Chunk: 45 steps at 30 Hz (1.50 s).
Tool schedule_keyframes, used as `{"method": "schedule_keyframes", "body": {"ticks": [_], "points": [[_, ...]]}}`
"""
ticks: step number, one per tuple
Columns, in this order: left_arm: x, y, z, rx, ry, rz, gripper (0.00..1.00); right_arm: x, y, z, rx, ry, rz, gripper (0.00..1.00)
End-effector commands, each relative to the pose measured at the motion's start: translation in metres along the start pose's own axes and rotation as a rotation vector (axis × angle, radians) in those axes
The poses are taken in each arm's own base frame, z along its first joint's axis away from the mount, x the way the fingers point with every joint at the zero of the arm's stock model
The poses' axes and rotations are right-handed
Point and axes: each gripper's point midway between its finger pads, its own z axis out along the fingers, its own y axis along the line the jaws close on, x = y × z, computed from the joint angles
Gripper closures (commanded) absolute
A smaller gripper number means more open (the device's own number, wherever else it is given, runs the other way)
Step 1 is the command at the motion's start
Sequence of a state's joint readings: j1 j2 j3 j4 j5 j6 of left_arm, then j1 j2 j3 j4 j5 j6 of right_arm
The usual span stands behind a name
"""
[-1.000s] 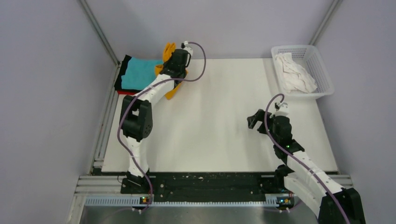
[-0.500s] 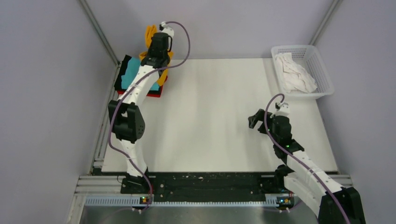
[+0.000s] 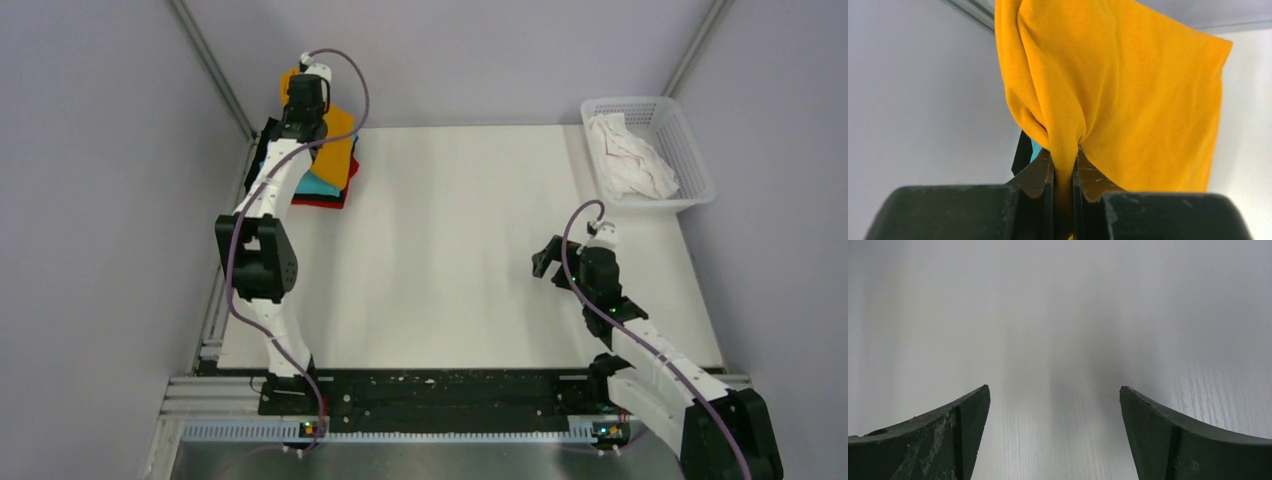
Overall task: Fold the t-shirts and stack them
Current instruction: Put the neatly folded tshirt into the corner of the board with the left arm, then reset both arms
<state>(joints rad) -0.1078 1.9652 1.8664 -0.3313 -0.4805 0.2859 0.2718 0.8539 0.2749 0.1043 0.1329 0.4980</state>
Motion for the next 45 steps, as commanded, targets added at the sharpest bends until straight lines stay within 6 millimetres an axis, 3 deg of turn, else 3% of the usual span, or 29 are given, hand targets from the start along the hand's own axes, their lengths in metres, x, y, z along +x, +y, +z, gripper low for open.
{"method": "schedule_keyframes", "body": {"ticks": [1,6,7,8,9,11,13,16,20,24,26,30,32,35,40,42,45], "points": [[0.012,0.020,0.021,-0.013,-0.005,-0.079,1.00,-0.020,0.004,0.002,0.006,-0.052,0.002,0.01],[0.046,0.027,0.053,0.041,0.042,-0.138,1.00,-0.020,0.003,0.003,0.019,-0.048,0.001,0.01],[0.051,0.029,0.058,0.035,0.050,-0.154,0.95,-0.020,0.002,0.003,0.024,-0.047,0.000,0.01],[0.055,0.035,0.065,0.027,0.052,-0.165,0.82,-0.020,0.001,0.003,0.030,-0.042,-0.001,0.01],[0.059,0.040,0.071,0.011,0.058,-0.172,0.54,-0.019,0.000,0.003,0.037,-0.037,-0.002,0.01],[0.063,0.058,0.081,-0.074,0.065,-0.205,0.07,-0.019,-0.001,0.002,0.046,-0.031,-0.005,0.01],[0.062,0.076,0.087,-0.143,0.079,-0.266,0.01,-0.022,-0.002,0.001,0.056,-0.035,-0.004,0.01],[0.044,0.082,0.075,-0.132,0.054,-0.356,0.01,-0.026,-0.003,-0.003,0.063,-0.049,0.006,0.01],[0.010,0.068,0.042,-0.006,-0.080,-0.514,0.01,-0.030,-0.001,-0.010,0.057,-0.057,0.017,0.01],[-0.021,0.037,-0.002,0.224,-0.203,-0.623,0.01,-0.028,-0.001,-0.018,0.052,-0.048,0.027,0.01],[-0.019,0.021,-0.023,0.294,-0.209,-0.680,0.01,-0.027,-0.002,-0.022,0.055,-0.044,0.037,0.01],[-0.039,-0.018,-0.083,0.486,-0.282,-0.758,0.01,-0.024,-0.003,-0.029,0.055,-0.039,0.050,0.01],[-0.042,-0.048,-0.122,0.584,-0.287,-0.718,0.01,-0.021,-0.004,-0.032,0.053,-0.032,0.053,0.01],[-0.023,-0.074,-0.181,0.622,-0.262,-0.683,0.01,-0.019,-0.006,-0.034,0.054,-0.036,0.054,0.01],[0.049,-0.122,-0.268,0.825,-0.228,-0.670,0.01,-0.021,-0.010,-0.038,0.073,-0.044,0.054,0.01],[0.085,-0.131,-0.284,0.856,-0.190,-0.677,0.01,-0.021,-0.009,-0.039,0.065,-0.048,0.057,0.01],[0.138,-0.123,-0.278,0.751,-0.095,-0.722,0.01,-0.020,-0.005,-0.040,0.039,-0.052,0.060,0.01]]}}
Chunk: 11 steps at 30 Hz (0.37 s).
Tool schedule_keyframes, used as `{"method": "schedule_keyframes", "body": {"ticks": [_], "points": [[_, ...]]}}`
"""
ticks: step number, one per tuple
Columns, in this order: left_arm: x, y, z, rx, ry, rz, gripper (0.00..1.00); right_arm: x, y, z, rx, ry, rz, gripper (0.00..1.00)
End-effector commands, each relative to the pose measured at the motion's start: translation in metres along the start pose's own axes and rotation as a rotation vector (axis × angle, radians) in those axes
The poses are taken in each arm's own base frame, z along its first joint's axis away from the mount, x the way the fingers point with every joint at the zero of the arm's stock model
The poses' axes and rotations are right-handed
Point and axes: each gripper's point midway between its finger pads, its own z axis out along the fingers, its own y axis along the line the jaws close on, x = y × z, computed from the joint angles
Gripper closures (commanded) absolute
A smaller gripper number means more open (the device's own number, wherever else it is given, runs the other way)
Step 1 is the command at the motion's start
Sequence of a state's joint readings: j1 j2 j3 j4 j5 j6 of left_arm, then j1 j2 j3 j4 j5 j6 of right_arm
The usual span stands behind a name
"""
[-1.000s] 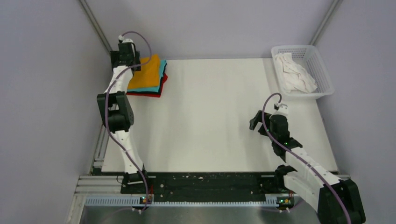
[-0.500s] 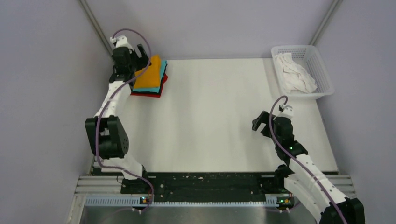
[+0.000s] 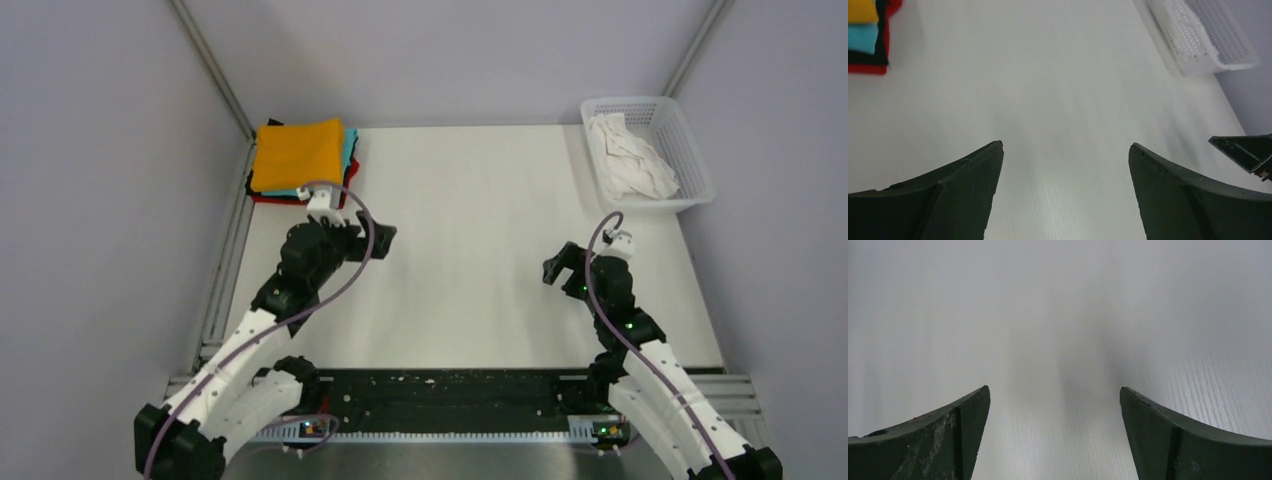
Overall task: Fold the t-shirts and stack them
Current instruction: Reset both arms
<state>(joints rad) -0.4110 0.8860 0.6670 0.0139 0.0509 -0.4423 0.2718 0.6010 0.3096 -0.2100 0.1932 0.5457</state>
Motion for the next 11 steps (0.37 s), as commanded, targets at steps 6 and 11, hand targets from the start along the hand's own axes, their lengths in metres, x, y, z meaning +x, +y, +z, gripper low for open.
{"method": "schedule_keyframes", "body": {"ticks": [6,11], "points": [[0.048,0.038,-0.034,-0.119,-0.024,-0.118,0.01,-0.012,0.010,-0.008,-0.062,-0.055,0.020,0.01],[0.049,0.046,-0.037,-0.163,-0.031,-0.112,0.01,-0.013,0.011,-0.009,-0.077,-0.078,0.008,0.01]]}}
